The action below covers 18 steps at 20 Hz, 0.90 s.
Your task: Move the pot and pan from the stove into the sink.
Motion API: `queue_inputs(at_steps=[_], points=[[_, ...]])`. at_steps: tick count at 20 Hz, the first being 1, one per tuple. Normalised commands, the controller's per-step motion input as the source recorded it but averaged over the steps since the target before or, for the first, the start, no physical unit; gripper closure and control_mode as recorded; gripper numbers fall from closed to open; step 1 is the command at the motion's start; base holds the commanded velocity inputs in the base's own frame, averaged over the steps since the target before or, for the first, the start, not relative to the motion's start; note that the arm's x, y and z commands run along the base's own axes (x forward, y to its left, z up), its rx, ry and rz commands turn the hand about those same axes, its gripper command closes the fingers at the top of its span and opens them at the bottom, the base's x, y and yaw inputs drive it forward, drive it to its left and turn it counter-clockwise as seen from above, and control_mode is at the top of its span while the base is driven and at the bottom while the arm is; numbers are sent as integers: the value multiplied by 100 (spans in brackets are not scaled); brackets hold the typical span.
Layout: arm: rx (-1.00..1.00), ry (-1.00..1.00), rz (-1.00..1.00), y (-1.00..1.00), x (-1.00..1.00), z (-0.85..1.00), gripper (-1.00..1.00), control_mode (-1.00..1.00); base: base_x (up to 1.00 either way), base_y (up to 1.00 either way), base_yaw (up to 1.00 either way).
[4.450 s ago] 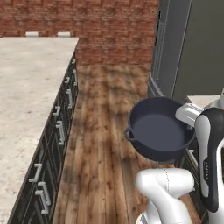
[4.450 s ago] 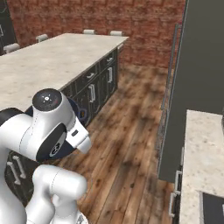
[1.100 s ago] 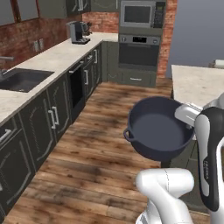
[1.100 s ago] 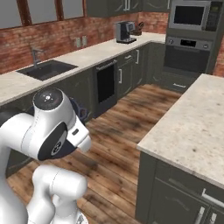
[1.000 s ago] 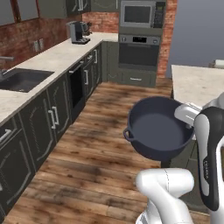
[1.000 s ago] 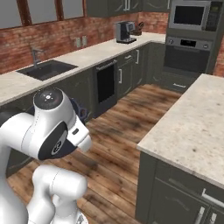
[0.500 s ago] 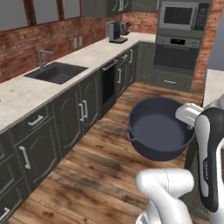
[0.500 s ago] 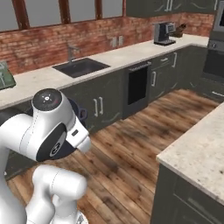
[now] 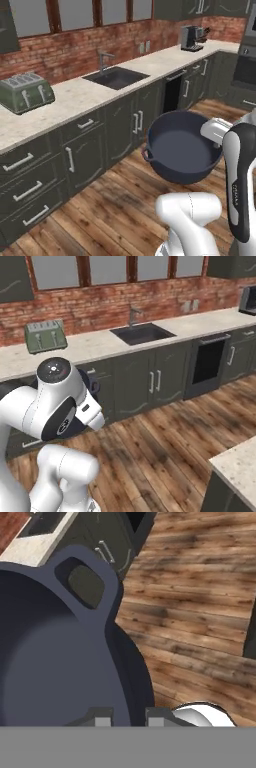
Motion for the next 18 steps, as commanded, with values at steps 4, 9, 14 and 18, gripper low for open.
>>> queue_inputs(at_steps=[4,9,14,18], points=[[0,0,0,0,0,0,100,100,0,0,47],[0,0,0,0,0,0,100,100,-1,0,47],[0,0,0,0,0,0,100,100,-1,0,46],[0,0,0,0,0,0,100,100,-3,0,46]])
